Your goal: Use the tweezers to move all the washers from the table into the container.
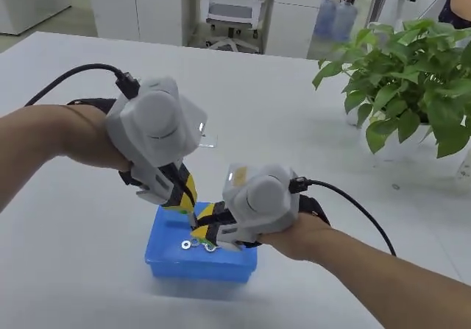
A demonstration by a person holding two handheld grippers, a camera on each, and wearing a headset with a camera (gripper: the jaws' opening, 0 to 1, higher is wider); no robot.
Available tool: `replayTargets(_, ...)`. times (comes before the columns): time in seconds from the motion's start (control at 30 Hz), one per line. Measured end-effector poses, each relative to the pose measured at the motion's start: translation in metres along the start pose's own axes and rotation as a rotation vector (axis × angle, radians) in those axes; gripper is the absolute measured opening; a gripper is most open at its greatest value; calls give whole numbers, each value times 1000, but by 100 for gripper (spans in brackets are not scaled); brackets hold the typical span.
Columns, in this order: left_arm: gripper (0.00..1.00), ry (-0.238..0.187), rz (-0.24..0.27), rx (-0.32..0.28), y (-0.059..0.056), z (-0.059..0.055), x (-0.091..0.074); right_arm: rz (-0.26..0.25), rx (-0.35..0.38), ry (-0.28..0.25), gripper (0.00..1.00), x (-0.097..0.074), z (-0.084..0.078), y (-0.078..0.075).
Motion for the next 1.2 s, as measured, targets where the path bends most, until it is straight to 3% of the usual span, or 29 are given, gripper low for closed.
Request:
replayTargets(0.5, 6, 4, -13, -20, 1, -13, 18, 34, 12, 34, 10, 15, -14, 1)
replayTargets(1.2, 6, 9, -17, -30, -2, -17, 27, 51, 18, 55, 11, 22, -24, 2)
Point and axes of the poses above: the centre of the closed fingertips' face, and the gripper's own axes: x roughly forward along the fingers, y roughly to its left, z roughly out of its top, the point moved 4 cm from there along -x, roughly backward along the fingers, and after that the axes turned 2 degrees about y, right-handed, at the moved point
